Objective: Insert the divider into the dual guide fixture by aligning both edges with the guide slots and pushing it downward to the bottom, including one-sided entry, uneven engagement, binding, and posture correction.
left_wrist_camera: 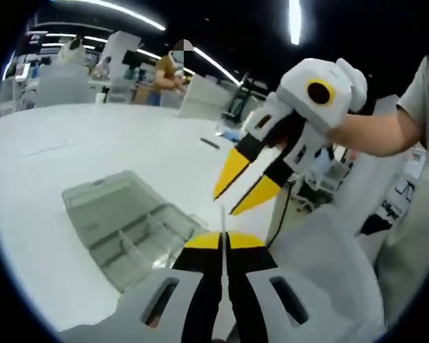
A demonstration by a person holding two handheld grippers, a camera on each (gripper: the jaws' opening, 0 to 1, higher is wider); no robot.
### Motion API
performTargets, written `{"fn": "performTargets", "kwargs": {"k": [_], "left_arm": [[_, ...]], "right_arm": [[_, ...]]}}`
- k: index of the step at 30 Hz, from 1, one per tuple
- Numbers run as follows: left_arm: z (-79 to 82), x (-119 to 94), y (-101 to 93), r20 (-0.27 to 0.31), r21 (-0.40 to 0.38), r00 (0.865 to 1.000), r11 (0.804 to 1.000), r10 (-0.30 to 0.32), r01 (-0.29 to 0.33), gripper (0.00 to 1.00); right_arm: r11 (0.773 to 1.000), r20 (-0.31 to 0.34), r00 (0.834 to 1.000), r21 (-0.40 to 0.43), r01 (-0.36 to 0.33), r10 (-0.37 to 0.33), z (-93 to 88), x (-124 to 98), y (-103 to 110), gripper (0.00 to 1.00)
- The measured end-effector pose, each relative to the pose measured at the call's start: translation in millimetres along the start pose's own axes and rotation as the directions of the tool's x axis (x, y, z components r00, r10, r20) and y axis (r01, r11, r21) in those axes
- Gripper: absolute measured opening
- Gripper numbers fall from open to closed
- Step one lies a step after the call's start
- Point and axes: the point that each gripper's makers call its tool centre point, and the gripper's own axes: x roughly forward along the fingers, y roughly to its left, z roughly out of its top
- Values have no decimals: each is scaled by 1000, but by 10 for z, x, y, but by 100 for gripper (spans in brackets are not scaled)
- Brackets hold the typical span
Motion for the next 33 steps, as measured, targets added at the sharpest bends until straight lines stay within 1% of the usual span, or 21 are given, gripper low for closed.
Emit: {"fn": "performTargets", "kwargs": {"k": [3, 5, 7, 10, 11, 12, 21, 29, 33], "left_arm": [[23, 3, -28, 5, 43, 1000, 999, -5, 5, 0], [23, 10, -38, -1, 81, 1000, 997, -4, 4, 0], [16, 12, -45, -7, 98, 1000, 995, -6, 7, 0], [4, 7, -48, -18, 146, 1000, 989, -6, 9, 0], [2, 7, -53, -19, 150, 1000, 989, -8, 11, 0], [-3, 5, -52, -22, 161, 1000, 987, -6, 9, 0], [-19, -2, -50, -28, 230, 1000, 973, -7, 13, 0], [-30, -27, -76, -20, 279, 1000, 960, -19, 24, 0], [-49, -40, -79, -28, 304, 999, 952, -19, 27, 0]], "right_arm": [[999, -5, 999, 0, -33, 33, -12, 15, 22, 5], [998, -3, 998, 3, -59, 59, -3, 18, 40, 4], [997, -4, 997, 2, -80, 80, -3, 20, 55, 4], [993, -1, 993, 6, -119, 119, 10, 29, 99, 1], [993, -1, 993, 2, -118, 118, 12, 31, 94, 1], [991, -4, 991, 1, -132, 132, 10, 36, 111, 0], [983, -9, 983, 8, -185, 185, 40, 74, 157, 0], [970, -12, 971, 43, -239, 239, 55, 133, 213, 0], [965, -16, 966, 46, -258, 259, 56, 151, 245, 0]]}}
